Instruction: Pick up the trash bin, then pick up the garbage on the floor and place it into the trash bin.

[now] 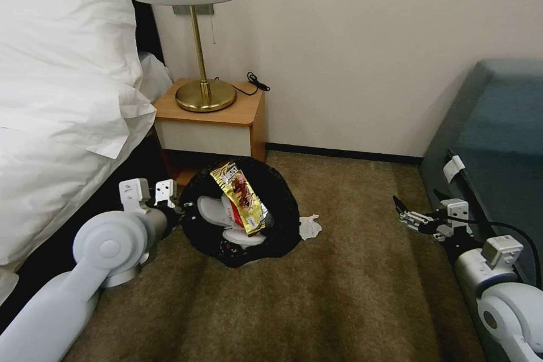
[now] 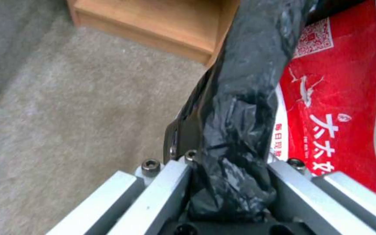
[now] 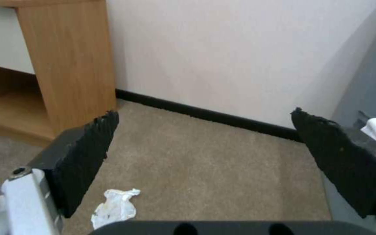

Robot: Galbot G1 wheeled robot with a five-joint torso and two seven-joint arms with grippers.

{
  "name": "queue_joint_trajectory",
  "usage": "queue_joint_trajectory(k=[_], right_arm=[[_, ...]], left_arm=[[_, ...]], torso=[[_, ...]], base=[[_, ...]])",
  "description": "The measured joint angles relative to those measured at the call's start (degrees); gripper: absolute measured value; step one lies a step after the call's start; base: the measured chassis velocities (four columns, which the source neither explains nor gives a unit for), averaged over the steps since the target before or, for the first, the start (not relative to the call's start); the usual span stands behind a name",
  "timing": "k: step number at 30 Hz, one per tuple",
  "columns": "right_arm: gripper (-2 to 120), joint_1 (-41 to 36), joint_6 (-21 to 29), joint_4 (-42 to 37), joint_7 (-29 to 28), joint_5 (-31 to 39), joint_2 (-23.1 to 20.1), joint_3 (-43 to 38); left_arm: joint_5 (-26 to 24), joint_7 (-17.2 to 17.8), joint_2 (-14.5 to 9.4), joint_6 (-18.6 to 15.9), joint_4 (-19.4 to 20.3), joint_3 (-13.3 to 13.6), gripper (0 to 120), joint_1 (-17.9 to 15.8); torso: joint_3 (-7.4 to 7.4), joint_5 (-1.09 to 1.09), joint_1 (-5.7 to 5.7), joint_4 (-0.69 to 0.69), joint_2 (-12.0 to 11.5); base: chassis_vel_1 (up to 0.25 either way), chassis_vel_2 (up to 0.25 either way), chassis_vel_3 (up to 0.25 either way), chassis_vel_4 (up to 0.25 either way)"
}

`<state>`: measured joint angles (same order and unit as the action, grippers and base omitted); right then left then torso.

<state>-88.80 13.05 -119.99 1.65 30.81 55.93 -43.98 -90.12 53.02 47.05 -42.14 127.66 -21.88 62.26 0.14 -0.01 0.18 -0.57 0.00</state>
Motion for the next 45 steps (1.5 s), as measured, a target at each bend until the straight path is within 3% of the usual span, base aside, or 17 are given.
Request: queue_joint_trajectory(k=[3,5,9,11,17,29,36,45], right_arm=[[100,0.08,0.02,0.05,0.00,0.00,0.00,0.11],[100,0.56,0.19,0.37,0.02,-0.03,0.01,1.10],[100,0.74,0.19,0.50,0.05,-0.12,0.03,1.93],[100,1.04,0.18,0.55,0.05,-0.35,0.12,2.92],[100,1.75,0.15,0.76,0.02,-0.42,0.13,4.08],[100,2.82,0.17,1.18,-0.13,-0.48,-0.25,5.91],[100,4.21,0.21,2.52,-0.14,-0.33,-0.70,7.92],[100,6.00,0.21,3.81,-0.12,-0.33,-0.78,10.68]], left_arm=[[0.06,0.01,-0.07,0.00,0.21,-0.36,0,0.46],[0.37,0.04,-0.21,0.00,1.64,-3.19,0,4.04],[0.54,0.04,0.08,0.00,2.47,-4.63,0,5.97],[0.85,0.03,0.38,0.00,3.90,-6.45,0,9.00],[1.24,0.04,1.07,0.00,5.68,-9.39,0,12.88],[1.08,0.38,1.37,0.00,6.98,-12.14,0,15.20],[0.65,1.22,2.04,0.00,8.78,-16.18,0,19.74],[0.64,1.23,2.33,0.00,8.95,-17.56,0,20.47]], torso=[[0.00,0.00,0.00,0.00,0.00],[-0.01,-0.01,0.00,0.00,0.00],[-0.01,0.01,0.00,0.00,0.00],[-0.01,0.00,0.00,0.00,0.00],[-0.01,0.00,-0.01,0.00,0.00],[0.00,0.00,0.00,0.00,-0.01],[0.00,0.00,0.00,0.00,-0.01],[0.00,0.01,0.00,0.00,-0.01]], base=[[0.000,0.000,0.000,0.000],[0.000,0.000,0.000,0.000],[0.000,0.000,0.000,0.000],[0.000,0.000,0.000,0.000],[-0.023,0.029,0.026,-0.026],[-0.074,0.067,0.073,-0.068],[-0.059,0.046,0.054,-0.041],[-0.057,0.051,0.049,-0.065]])
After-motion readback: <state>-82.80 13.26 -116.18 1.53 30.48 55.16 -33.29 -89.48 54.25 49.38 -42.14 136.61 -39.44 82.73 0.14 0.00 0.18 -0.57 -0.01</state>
